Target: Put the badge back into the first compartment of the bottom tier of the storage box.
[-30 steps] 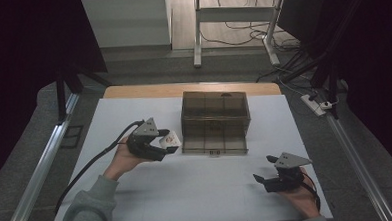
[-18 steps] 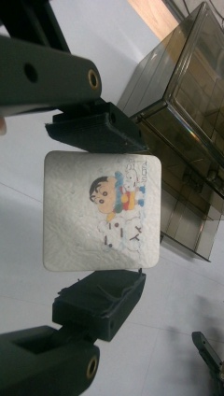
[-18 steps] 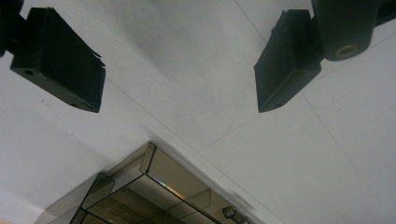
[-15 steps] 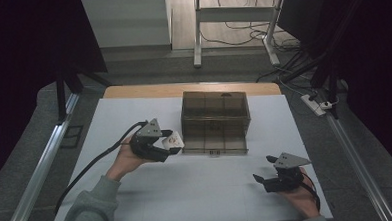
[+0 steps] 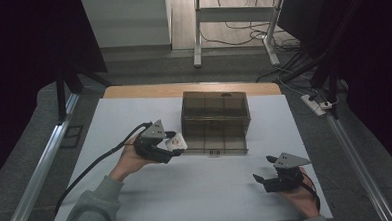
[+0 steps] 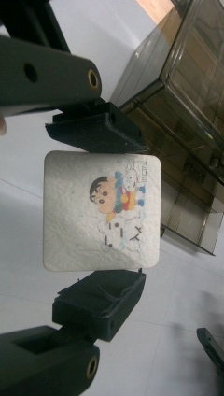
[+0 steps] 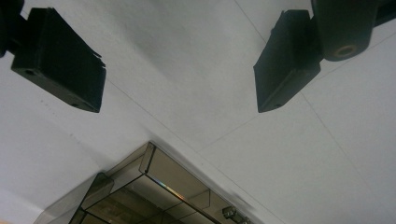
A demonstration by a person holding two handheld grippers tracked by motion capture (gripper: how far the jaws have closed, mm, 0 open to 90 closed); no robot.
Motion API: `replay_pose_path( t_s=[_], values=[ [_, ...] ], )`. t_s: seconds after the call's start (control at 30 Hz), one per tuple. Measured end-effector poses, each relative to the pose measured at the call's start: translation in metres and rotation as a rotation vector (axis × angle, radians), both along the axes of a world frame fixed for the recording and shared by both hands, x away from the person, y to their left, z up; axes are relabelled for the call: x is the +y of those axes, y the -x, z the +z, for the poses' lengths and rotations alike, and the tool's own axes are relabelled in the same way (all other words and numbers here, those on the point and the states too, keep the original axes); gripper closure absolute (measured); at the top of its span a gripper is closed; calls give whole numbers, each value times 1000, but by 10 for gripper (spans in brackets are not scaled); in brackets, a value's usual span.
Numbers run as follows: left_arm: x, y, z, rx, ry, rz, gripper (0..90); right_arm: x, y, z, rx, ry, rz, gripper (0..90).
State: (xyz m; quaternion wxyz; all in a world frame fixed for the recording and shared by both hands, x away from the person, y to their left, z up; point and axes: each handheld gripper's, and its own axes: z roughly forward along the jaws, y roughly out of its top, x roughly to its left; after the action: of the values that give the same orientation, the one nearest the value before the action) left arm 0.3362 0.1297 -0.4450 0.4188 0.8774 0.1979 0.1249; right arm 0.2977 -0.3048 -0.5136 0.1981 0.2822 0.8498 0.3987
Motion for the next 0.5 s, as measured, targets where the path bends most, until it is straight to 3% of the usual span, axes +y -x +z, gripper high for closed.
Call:
replay_pose_path(
  t_s=[0.5],
  values=[
    [-11, -1, -3, 4, -18, -23, 330, 0, 0, 0, -1, 9, -2, 163]
  ],
)
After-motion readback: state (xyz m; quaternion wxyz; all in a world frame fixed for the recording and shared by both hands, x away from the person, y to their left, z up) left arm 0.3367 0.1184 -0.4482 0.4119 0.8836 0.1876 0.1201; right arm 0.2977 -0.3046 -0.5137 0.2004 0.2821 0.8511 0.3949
